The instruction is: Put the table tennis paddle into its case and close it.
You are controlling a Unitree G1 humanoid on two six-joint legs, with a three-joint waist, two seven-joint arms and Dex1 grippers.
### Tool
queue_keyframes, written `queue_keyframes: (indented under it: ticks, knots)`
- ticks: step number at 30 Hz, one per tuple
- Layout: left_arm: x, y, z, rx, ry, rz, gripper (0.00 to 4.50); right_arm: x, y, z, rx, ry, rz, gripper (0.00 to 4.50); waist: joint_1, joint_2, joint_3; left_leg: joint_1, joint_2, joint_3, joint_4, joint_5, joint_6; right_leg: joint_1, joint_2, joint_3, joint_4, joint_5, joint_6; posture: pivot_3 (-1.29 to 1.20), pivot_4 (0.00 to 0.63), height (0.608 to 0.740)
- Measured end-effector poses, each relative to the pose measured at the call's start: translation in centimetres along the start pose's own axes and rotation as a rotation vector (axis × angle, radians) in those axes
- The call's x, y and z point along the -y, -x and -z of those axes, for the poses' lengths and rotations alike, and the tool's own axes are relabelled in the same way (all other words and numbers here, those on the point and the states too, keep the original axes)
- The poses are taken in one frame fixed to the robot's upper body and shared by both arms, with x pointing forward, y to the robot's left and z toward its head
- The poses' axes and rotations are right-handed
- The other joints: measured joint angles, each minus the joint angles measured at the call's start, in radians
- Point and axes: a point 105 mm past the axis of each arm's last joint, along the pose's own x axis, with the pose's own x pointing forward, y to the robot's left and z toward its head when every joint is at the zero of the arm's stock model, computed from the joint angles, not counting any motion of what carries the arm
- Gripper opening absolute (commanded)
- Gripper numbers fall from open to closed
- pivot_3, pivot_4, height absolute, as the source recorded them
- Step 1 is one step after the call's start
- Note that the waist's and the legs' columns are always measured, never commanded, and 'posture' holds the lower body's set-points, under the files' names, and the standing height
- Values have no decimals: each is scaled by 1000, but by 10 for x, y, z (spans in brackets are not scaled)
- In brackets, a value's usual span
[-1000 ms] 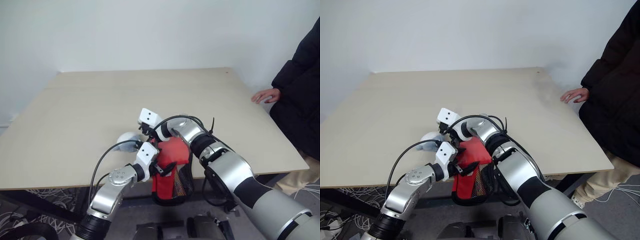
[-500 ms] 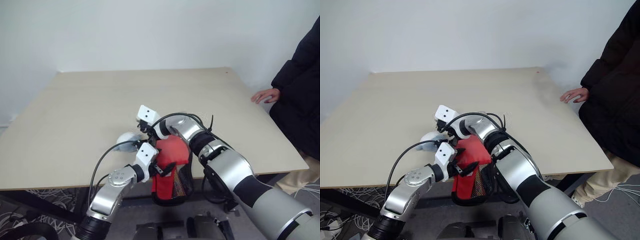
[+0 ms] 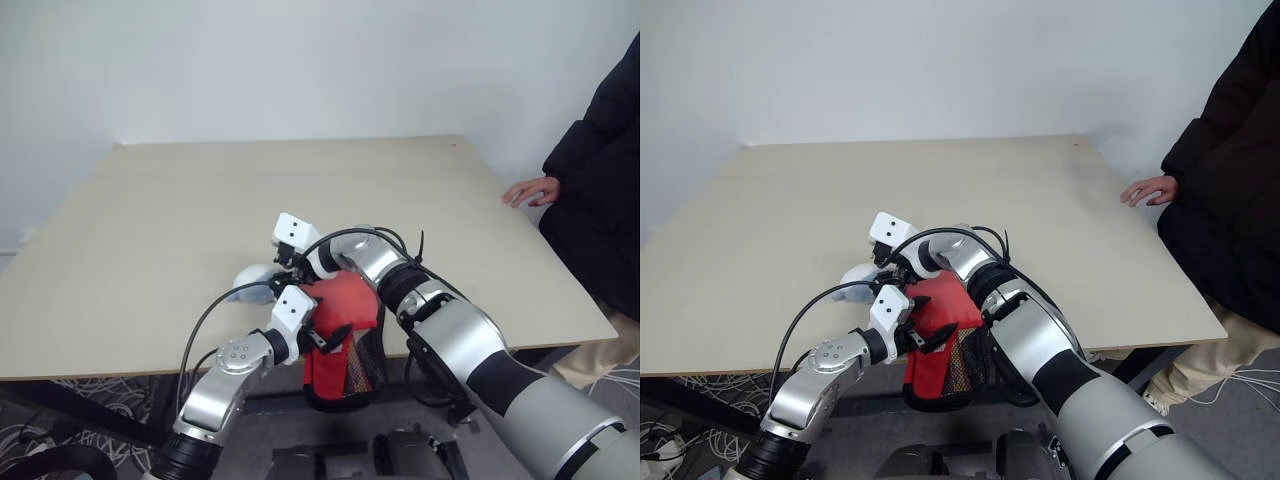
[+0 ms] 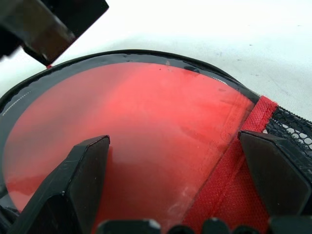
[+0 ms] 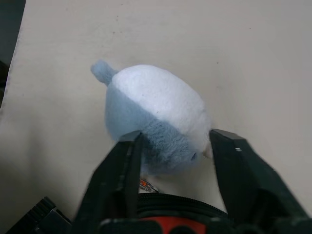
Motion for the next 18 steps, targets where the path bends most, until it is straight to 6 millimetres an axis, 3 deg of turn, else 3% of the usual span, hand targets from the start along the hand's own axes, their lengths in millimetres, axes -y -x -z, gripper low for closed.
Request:
queue_keyframes:
  ticks: [5, 7, 10, 18]
  knots:
    - [1, 0, 0, 0, -5, 7, 4500, -2, 0, 1, -9, 3, -15, 109, 0, 0, 0, 0, 0, 0, 0, 0, 0, 0, 0, 0, 0, 0, 0, 0, 0, 740]
    - [2, 0, 0, 3, -9, 13, 4500, -1, 0, 1, -10, 4, -2, 46, 1, 0, 0, 0, 0, 0, 0, 0, 0, 0, 0, 0, 0, 0, 0, 0, 0, 740]
    - [1, 0, 0, 0, -6, 9, 4500, 3, 0, 1, -8, 7, 34, 549, 1, 0, 0, -1, 0, 0, 0, 0, 0, 0, 0, 0, 0, 0, 0, 0, 0, 740]
    - [0, 0, 0, -3, -3, 11, 4500, 7, 3, -1, 21, -24, 48, 2654, 0, 0, 0, 0, 0, 0, 0, 0, 0, 0, 0, 0, 0, 0, 0, 0, 0, 740]
